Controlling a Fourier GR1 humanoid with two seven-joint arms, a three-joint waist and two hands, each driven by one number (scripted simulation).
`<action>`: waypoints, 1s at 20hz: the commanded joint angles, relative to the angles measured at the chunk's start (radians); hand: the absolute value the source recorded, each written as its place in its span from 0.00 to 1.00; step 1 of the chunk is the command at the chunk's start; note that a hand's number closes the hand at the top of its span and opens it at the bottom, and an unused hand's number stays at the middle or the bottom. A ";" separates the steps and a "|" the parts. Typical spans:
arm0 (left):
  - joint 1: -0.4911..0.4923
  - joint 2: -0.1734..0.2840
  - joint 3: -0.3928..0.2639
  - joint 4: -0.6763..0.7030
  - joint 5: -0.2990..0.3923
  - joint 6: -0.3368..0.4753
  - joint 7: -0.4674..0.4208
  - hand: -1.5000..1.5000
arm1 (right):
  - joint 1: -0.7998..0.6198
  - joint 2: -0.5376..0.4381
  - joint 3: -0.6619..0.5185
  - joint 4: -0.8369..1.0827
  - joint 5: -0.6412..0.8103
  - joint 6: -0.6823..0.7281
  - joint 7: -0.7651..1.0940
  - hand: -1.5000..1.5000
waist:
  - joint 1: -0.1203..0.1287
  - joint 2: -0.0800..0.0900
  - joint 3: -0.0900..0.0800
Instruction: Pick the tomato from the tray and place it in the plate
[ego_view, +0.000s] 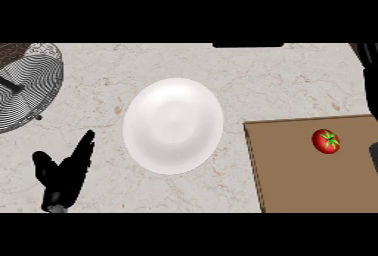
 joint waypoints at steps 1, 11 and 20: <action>-0.009 -0.025 -0.012 0.021 -0.054 -0.001 -0.070 0.50 | 0.045 0.023 0.035 0.023 -0.008 0.067 0.022 1.00 | 0.021 0.001 0.009; 0.003 0.090 0.052 -0.127 -0.116 -0.051 -0.186 0.50 | 0.247 0.100 0.182 0.189 0.134 0.060 -0.146 0.00 | 0.006 0.008 0.010; -0.041 0.005 0.065 0.033 -0.169 -0.073 -0.303 0.50 | 0.512 -0.021 0.047 0.123 0.224 0.104 -0.426 0.00 | 0.010 -0.001 0.009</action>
